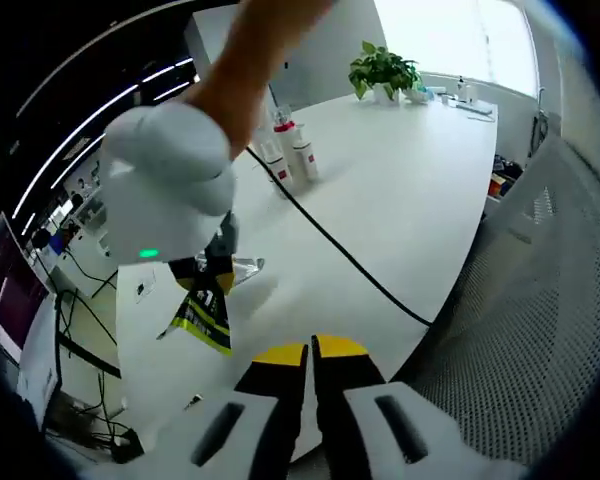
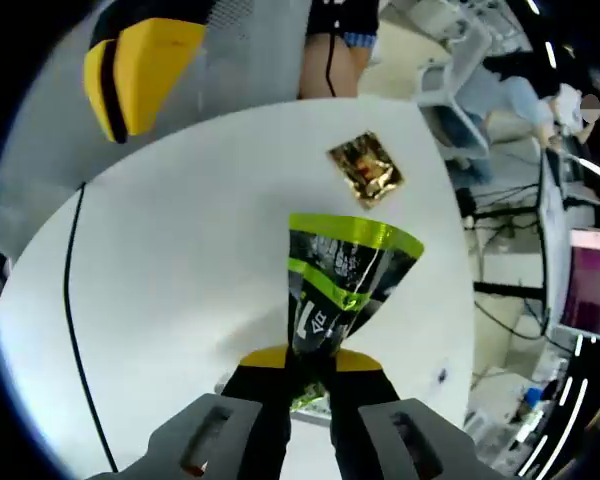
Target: Arrange the skincare products in the storage area until every visible bottle or jar stands upright without overlapping.
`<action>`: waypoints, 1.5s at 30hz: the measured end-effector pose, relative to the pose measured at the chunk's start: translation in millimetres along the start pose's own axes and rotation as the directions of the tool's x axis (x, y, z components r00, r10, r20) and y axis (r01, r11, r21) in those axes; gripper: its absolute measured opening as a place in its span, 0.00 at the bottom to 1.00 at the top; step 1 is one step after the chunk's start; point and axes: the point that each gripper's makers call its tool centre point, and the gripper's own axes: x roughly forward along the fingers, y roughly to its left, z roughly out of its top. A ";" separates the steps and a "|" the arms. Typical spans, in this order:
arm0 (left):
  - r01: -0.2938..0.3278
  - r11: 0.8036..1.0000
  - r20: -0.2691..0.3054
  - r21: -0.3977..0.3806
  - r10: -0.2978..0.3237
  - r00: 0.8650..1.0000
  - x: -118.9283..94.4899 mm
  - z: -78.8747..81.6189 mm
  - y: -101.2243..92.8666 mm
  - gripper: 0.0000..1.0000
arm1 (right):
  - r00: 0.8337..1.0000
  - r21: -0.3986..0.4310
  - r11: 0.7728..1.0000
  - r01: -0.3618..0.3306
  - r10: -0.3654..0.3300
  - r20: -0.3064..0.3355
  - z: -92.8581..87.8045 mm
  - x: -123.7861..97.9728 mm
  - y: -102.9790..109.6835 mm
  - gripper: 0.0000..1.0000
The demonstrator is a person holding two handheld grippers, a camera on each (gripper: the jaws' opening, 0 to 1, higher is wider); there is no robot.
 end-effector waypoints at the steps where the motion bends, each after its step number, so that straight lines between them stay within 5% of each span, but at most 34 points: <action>1: 0.005 1.000 0.005 -0.009 -0.005 1.000 0.3 1.0 -0.9 0.04 | 1.000 0.039 0.999 0.027 -0.026 -0.013 -3.5 -12.3 10.0 0.07; 5: 0.025 0.998 0.032 -0.050 -0.023 0.999 -0.2 6.3 -4.5 0.06 | 0.992 0.228 0.965 0.127 -0.121 -0.043 -5.7 -52.4 45.6 0.07; 8: 0.062 0.996 0.046 -0.065 -0.059 0.997 -0.6 10.5 -10.9 0.06 | 0.986 0.253 0.953 0.165 -0.151 -0.073 4.3 -70.6 72.7 0.07; 12: 0.146 0.986 0.160 -0.084 -0.131 0.978 -7.5 34.7 -23.4 0.05 | 0.977 0.223 0.955 0.194 -0.167 -0.131 18.9 -84.5 99.9 0.07; 15: 0.162 0.985 0.186 -0.062 -0.148 0.971 -11.0 39.3 -27.1 0.09 | 0.970 0.279 0.932 0.231 -0.198 -0.140 31.2 -96.6 112.8 0.07; 19: 0.282 0.945 0.294 -0.163 -0.226 0.929 -19.0 60.5 -32.5 0.16 | 0.949 0.344 0.888 0.306 -0.254 -0.187 32.7 -113.7 122.3 0.07; 23: 0.386 0.856 0.423 -0.345 -0.225 0.878 -29.2 81.6 -15.5 0.31 | 0.934 0.379 0.858 0.348 -0.280 -0.224 27.8 -124.5 124.3 0.07; 24: 0.419 0.825 0.457 -0.379 -0.227 0.860 -31.1 86.8 -13.3 0.33 | 0.931 0.379 0.854 0.355 -0.285 -0.228 27.7 -126.3 123.5 0.07; 25: 0.483 0.769 0.501 -0.419 -0.248 0.829 -33.8 92.8 -14.4 0.33 | 0.927 0.371 0.854 0.364 -0.295 -0.229 27.5 -127.9 121.3 0.07; 26: 0.509 0.743 0.528 -0.435 -0.247 0.812 -36.1 95.8 -13.8 0.33 | 0.925 0.368 0.854 0.369 -0.300 -0.232 26.7 -128.1 120.4 0.07; 29: 0.521 0.753 0.548 -0.401 -0.259 0.796 -39.8 94.3 -11.3 0.30 | 0.917 0.347 0.857 0.380 -0.300 -0.264 20.6 -129.4 121.9 0.07; 30: 0.562 0.730 0.578 -0.388 -0.282 0.766 -43.9 98.8 -14.5 0.31 | 0.915 0.339 0.859 0.384 -0.303 -0.267 20.6 -129.6 122.5 0.07; 31: 0.630 0.649 0.613 -0.427 -0.304 0.729 -49.7 103.7 -18.0 0.32 | 0.915 0.336 0.860 0.383 -0.305 -0.264 21.8 -129.5 122.9 0.07; 33: 0.712 0.537 0.654 -0.452 -0.343 0.674 -56.5 108.2 -22.7 0.33 | 0.912 0.280 0.880 0.384 -0.315 -0.264 26.8 -129.0 121.2 0.07; 34: 0.728 0.492 0.653 -0.477 -0.356 0.668 -56.0 107.5 -24.3 0.32 | 0.913 0.245 0.893 0.379 -0.316 -0.259 30.3 -128.3 120.5 0.07; 37: 0.707 0.489 0.634 -0.511 -0.342 0.694 -43.0 101.3 -19.5 0.32 | 0.911 0.126 0.917 0.378 -0.344 -0.226 44.3 -126.9 114.6 0.08; 38: 0.710 0.465 0.642 -0.529 -0.328 0.693 -39.3 101.0 -17.9 0.30 | 0.914 0.108 0.921 0.375 -0.348 -0.207 49.4 -126.2 112.5 0.08; 39: 0.731 0.421 0.647 -0.536 -0.352 0.677 -40.5 101.2 -22.3 0.29 | 0.912 0.112 0.917 0.383 -0.356 -0.204 50.8 -126.9 110.7 0.08; 40: 0.732 0.378 0.634 -0.566 -0.367 0.680 -38.3 98.1 -24.9 0.28 | 0.910 0.106 0.916 0.387 -0.361 -0.205 52.2 -128.1 108.4 0.08; 41: 0.732 0.362 0.631 -0.577 -0.372 0.681 -36.6 96.7 -25.7 0.26 | 0.907 0.094 0.915 0.391 -0.367 -0.206 53.2 -129.4 106.3 0.08; 42: 0.729 0.353 0.620 -0.587 -0.382 0.685 -34.6 94.3 -27.2 0.25 | 0.901 0.074 0.912 0.404 -0.383 -0.203 55.4 -132.1 102.1 0.08; 44: 0.721 0.366 0.597 -0.588 -0.405 0.693 -29.1 90.0 -32.6 0.25 | 0.896 0.068 0.906 0.418 -0.399 -0.194 57.9 -135.0 96.8 0.08; 45: 0.725 0.351 0.593 -0.593 -0.420 0.687 -28.3 89.2 -36.2 0.28 | 0.893 0.047 0.909 0.413 -0.395 -0.215 54.7 -135.2 96.7 0.08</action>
